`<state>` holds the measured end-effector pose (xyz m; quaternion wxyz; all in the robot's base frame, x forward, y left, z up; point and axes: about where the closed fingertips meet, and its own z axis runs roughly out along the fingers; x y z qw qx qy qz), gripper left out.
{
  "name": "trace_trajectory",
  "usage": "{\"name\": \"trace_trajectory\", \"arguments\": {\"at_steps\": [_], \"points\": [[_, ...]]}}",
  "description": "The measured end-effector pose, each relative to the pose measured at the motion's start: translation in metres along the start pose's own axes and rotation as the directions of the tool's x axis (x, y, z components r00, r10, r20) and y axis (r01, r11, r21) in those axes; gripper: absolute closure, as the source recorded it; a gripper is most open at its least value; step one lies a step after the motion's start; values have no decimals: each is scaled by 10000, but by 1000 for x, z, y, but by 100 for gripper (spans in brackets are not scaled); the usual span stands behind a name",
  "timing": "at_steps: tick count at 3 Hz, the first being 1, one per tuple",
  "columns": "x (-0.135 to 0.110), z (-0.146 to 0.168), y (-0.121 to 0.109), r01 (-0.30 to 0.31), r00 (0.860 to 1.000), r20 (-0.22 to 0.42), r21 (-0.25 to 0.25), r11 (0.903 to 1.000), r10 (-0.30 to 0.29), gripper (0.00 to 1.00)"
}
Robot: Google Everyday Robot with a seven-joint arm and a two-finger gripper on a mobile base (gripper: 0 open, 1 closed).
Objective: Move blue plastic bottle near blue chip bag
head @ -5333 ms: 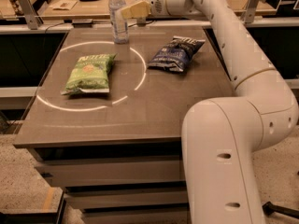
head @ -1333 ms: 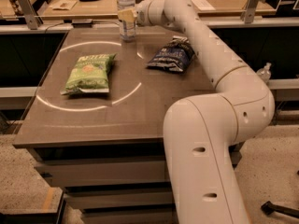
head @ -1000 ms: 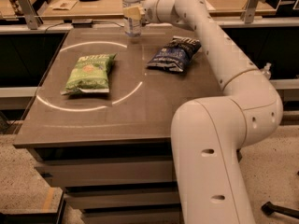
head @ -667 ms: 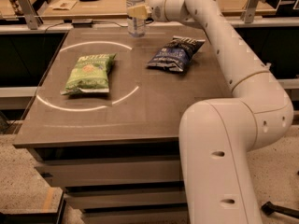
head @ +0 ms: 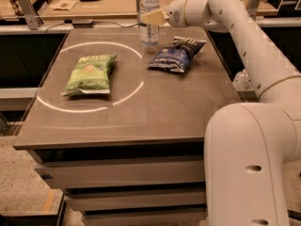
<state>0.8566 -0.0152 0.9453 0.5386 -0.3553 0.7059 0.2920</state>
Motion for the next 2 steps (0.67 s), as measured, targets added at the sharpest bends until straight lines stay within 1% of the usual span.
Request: {"name": "trace_trajectory", "arguments": {"at_steps": [1,2], "points": [[11,-20,0,-350,9994,-61,191,9992,351,100],[22,-29,0,-727,9961,-478,262,9970,739,100]]}}
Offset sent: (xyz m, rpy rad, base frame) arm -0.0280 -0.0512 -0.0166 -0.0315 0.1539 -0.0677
